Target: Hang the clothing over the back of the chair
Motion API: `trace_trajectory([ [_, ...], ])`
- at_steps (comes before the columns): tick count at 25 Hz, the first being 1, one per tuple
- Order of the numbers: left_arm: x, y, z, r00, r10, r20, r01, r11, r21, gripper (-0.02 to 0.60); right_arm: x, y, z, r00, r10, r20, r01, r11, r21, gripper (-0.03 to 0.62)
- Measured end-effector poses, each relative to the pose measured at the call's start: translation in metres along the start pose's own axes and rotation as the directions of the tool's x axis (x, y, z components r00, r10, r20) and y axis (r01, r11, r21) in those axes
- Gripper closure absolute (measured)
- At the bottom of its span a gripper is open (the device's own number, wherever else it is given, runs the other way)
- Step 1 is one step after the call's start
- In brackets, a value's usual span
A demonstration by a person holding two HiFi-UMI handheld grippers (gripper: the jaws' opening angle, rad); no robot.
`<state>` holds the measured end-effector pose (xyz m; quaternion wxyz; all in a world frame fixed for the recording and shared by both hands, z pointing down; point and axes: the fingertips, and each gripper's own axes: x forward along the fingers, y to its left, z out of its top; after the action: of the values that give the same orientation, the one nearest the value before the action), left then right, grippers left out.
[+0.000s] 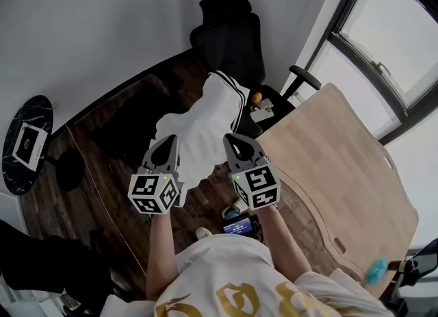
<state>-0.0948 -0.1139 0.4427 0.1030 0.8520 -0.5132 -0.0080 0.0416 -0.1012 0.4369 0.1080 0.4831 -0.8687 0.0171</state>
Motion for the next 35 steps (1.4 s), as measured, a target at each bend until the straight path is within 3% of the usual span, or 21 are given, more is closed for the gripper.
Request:
trace_trajectory([
  [5,0.004,0.010,-0.004,0.999,0.032,-0.041,-0.031,0.999,0.019,0.561,0.007,-0.001,0.001,1.000,0.006,-0.007,-0.006,1.000,-0.009,0.583],
  [13,0.007,0.017,0.004,0.998,0.067,-0.008,-0.066,0.996,0.067,0.561,0.019,0.004,-0.005,0.999,0.011,-0.041,-0.014,0.997,-0.071,0.583],
  [18,0.005,0.016,-0.001,0.998,0.059,-0.035,-0.056,0.996,0.067,0.561,0.018,0.008,-0.007,0.998,0.015,-0.058,-0.020,0.995,-0.093,0.583],
  [23,0.006,0.009,-0.012,0.994,0.057,-0.089,-0.044,0.990,0.135,0.560,0.017,0.009,-0.013,0.997,0.013,-0.078,-0.022,0.994,-0.108,0.583],
  [32,-0.002,0.010,-0.017,0.994,0.055,-0.094,-0.043,0.992,0.120,0.561,0.010,0.013,-0.017,0.997,0.015,-0.079,-0.022,0.996,-0.087,0.583],
  [35,-0.005,0.010,-0.014,0.994,0.064,-0.089,-0.050,0.988,0.145,0.561,0.009,0.015,-0.017,0.996,0.014,-0.083,-0.022,0.995,-0.095,0.583],
])
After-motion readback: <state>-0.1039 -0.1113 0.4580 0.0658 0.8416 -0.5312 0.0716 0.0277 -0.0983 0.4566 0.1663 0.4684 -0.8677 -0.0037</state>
